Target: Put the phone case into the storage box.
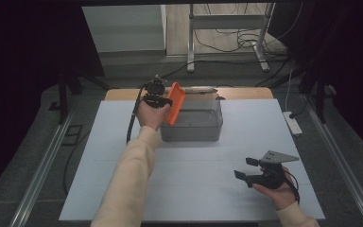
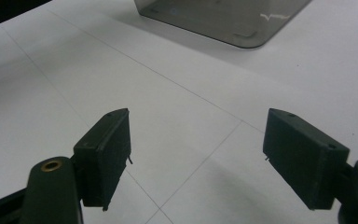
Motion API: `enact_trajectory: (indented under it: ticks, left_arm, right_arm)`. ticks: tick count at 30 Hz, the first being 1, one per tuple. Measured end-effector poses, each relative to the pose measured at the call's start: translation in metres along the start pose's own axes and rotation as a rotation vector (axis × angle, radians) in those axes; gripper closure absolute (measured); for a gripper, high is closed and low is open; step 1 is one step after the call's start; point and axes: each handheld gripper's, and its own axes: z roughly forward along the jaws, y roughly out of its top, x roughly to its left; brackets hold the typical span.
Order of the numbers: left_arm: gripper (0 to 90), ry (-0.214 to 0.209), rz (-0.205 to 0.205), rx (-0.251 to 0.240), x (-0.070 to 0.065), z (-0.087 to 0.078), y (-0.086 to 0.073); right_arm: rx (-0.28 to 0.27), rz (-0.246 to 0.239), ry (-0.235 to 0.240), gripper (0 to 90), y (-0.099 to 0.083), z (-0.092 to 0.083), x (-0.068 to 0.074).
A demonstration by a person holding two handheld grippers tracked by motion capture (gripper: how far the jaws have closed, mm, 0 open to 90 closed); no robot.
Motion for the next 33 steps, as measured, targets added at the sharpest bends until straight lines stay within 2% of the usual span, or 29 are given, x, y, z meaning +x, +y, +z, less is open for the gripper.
enact_trajectory:
  ticks: [3, 13, 21, 33]
  left_arm:
    - [79.4, 0.001, -0.015, 0.001, -0.001, 0.002, -0.001]
    - [79.4, 0.006, -0.019, 0.004, -0.002, 0.007, -0.003]
    - [79.5, 0.018, -0.050, -0.003, -0.003, 0.010, -0.004]
    - [79.4, 0.028, -0.066, 0.005, 0.000, 0.012, -0.005]
  right_arm:
    - [0.000, 0.000, 0.000, 23.3, 0.000, 0.000, 0.001]
    - [0.001, -0.001, 0.000, 23.3, 0.000, 0.000, 0.001]
    - [-0.001, -0.004, 0.003, 23.4, 0.000, 0.000, 0.001]
    - [-0.002, -0.005, 0.004, 23.4, 0.000, 0.000, 0.002]
